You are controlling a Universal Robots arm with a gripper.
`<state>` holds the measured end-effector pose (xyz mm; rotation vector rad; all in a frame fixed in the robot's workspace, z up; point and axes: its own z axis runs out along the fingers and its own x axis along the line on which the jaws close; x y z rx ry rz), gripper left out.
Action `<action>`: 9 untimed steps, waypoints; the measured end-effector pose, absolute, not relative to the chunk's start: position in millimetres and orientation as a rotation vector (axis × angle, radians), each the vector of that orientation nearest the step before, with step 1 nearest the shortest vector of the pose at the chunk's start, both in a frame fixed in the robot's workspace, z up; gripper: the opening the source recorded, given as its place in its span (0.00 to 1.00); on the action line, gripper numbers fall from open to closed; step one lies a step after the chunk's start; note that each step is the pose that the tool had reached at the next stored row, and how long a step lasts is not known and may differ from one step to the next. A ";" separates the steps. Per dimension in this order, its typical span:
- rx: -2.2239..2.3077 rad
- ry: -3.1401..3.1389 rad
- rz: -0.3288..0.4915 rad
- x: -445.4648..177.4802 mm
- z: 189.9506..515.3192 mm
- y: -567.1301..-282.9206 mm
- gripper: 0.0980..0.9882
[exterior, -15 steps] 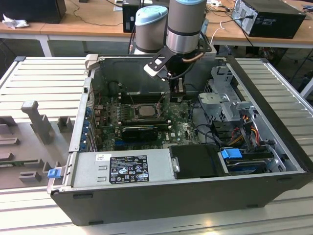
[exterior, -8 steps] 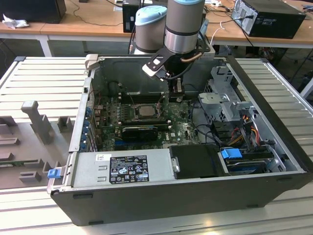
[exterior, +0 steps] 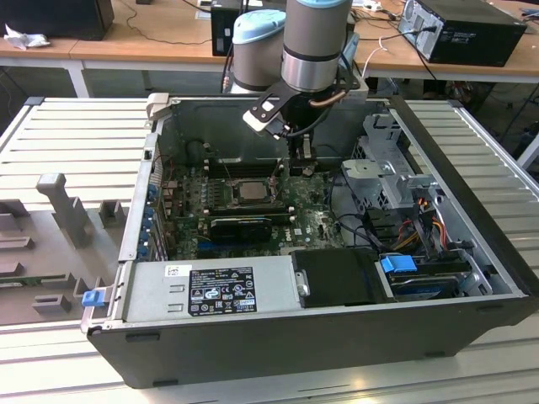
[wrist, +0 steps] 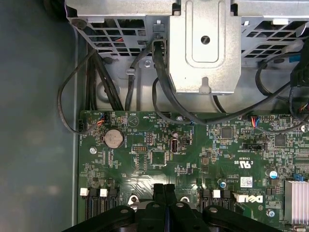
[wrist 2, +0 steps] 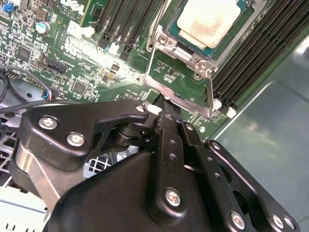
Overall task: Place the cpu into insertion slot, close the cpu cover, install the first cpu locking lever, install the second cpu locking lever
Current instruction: 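Close the cpu cover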
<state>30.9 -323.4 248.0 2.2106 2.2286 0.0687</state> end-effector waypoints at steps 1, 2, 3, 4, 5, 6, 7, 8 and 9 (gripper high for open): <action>2.211 2.229 0.069 30.4 248.0 -323.4 0.01; 2.211 2.229 0.069 29.7 248.0 -323.4 0.01; 2.211 2.229 0.069 29.4 247.9 -323.4 0.01; 2.211 2.229 0.069 29.0 248.0 -323.4 0.01; 2.211 2.229 0.069 28.7 248.0 -323.4 0.01; 2.211 2.229 0.069 28.3 247.9 -323.4 0.01; 2.211 2.229 0.069 27.6 247.9 -323.4 0.01; 2.211 2.229 0.069 27.1 247.9 -323.4 0.01; 2.211 2.229 0.069 26.4 248.0 -323.4 0.01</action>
